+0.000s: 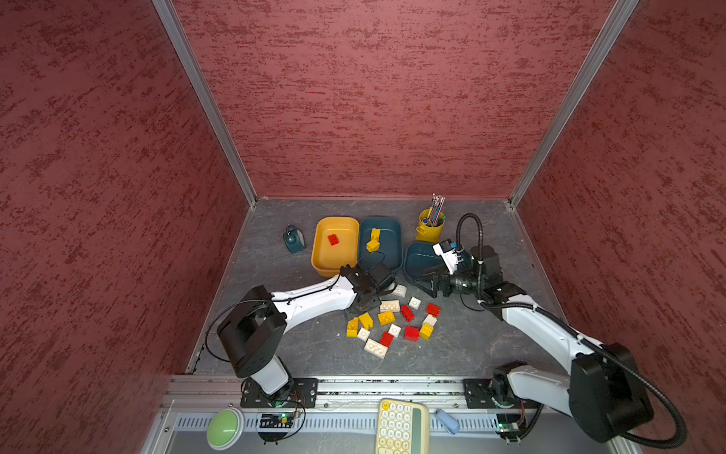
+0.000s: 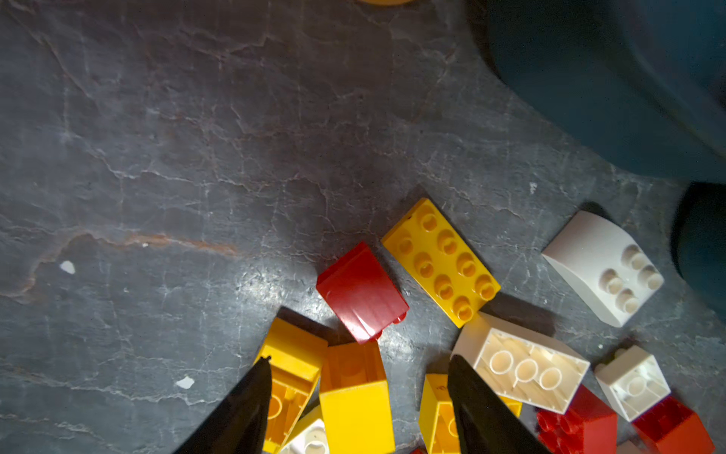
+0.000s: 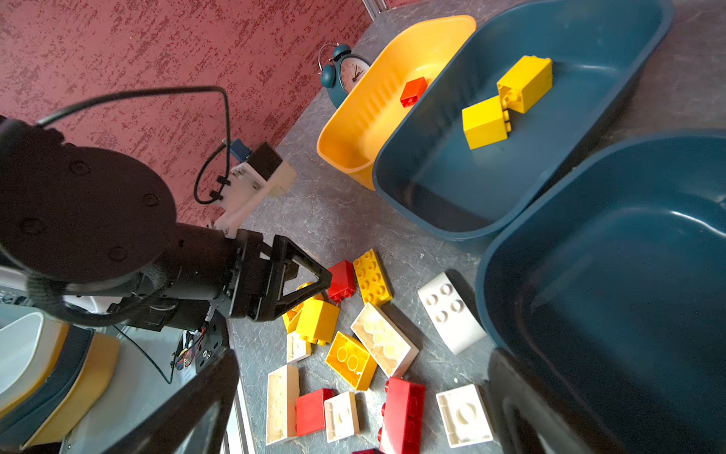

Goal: Sort the legos into containers by color
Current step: 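Lower the left gripper to a small red brick and grasp it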

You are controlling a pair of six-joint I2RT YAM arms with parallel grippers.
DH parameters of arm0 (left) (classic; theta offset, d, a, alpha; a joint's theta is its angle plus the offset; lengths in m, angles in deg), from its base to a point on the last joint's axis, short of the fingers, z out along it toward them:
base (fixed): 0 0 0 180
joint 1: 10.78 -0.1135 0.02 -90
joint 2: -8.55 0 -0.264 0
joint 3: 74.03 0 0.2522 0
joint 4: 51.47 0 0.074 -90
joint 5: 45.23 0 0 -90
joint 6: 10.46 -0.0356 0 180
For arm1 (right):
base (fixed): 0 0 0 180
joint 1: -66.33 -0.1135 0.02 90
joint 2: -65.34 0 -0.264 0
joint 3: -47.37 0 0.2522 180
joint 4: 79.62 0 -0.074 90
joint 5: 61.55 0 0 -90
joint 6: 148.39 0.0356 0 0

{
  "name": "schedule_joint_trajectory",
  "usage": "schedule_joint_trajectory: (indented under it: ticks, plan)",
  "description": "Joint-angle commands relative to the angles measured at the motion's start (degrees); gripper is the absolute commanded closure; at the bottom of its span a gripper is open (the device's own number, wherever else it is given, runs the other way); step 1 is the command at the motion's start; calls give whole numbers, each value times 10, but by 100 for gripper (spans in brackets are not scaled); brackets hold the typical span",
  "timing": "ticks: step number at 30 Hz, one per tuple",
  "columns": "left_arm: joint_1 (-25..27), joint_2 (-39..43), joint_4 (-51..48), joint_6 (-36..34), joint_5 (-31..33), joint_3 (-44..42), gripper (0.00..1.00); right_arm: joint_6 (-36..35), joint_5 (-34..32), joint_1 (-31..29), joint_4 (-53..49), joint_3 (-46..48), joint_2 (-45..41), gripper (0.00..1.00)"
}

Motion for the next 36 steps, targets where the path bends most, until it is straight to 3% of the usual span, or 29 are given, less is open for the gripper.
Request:
schedule_joint_trajectory:
  ticks: [1, 8, 36]
  plan:
    - [0, -19, 31, 30, -8, -13, 32, -1, 16, 2, 18, 6, 2, 1]
    - [-15, -34, 72, 16, -12, -27, 34, -1, 14, 2, 17, 9, 1, 1]
    - [-35, -61, 40, -52, 18, -48, 55, -5, 14, 2, 17, 8, 15, 1]
